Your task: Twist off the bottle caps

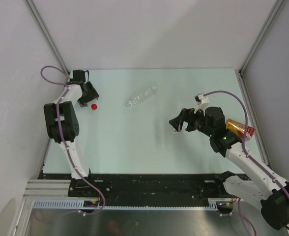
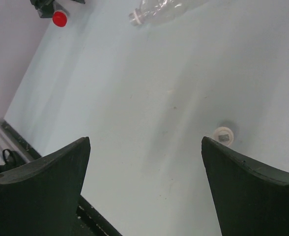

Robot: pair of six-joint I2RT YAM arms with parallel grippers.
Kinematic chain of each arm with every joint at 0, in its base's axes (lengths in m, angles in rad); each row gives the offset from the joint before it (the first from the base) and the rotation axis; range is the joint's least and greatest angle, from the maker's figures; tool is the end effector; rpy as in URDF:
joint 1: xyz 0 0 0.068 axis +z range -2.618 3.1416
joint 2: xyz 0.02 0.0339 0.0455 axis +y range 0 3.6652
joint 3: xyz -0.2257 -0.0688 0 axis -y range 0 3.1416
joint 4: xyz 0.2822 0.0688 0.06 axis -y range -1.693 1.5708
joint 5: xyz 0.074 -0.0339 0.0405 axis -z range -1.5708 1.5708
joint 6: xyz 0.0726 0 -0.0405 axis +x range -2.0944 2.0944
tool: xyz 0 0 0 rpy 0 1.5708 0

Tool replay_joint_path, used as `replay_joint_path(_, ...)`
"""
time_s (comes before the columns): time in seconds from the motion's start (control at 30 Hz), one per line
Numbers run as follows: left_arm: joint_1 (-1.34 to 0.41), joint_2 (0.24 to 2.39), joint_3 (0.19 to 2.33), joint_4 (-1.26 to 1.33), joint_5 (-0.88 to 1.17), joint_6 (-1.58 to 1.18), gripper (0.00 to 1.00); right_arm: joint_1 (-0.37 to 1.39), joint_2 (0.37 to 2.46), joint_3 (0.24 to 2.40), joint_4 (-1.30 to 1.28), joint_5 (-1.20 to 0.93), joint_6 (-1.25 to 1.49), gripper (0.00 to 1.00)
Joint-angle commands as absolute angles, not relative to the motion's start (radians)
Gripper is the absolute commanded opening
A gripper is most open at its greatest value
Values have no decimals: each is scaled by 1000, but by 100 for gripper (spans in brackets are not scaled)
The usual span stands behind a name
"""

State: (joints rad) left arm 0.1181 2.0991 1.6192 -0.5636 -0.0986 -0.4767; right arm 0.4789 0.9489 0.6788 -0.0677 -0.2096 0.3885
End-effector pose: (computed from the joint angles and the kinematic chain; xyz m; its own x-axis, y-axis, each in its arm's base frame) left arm 0.4812 0.0643 0.1050 -0.6861 -0.5412 -0.4861 -0.5416 0.8261 -0.1553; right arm 0.2711 0.1578 0.2314 -0.5089 0.1532 -0.8471 -0.4670 0.7775 0.4212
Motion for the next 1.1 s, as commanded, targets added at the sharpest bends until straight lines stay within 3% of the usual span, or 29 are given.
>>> replay_joint_path(0.0, 58, 1814, 1528, -509, 56, -396, 72, 478, 925, 687, 21, -338, 428, 99)
replay_joint_path(0.33, -28, 1202, 1005, -135, 434, -488, 71, 529, 942, 687, 130, -482, 533, 99)
replay_joint_path(0.57, -98, 811, 624, 271, 526, -730, 69, 641, 974, 687, 226, -500, 625, 99)
replay_joint_path(0.7, -178, 652, 479, 422, 438, -812, 60, 724, 1013, 685, 328, -528, 696, 100)
replay_joint_path(0.8, -232, 577, 426, 475, 366, -841, 48, 766, 1056, 670, 443, -571, 774, 99)
replay_joint_path(0.97, -306, 533, 367, 578, 282, -911, 30, 809, 1115, 650, 595, -591, 870, 99)
replay_joint_path(1.07, -362, 540, 363, 612, 241, -919, 26, 822, 1155, 649, 689, -599, 921, 99)
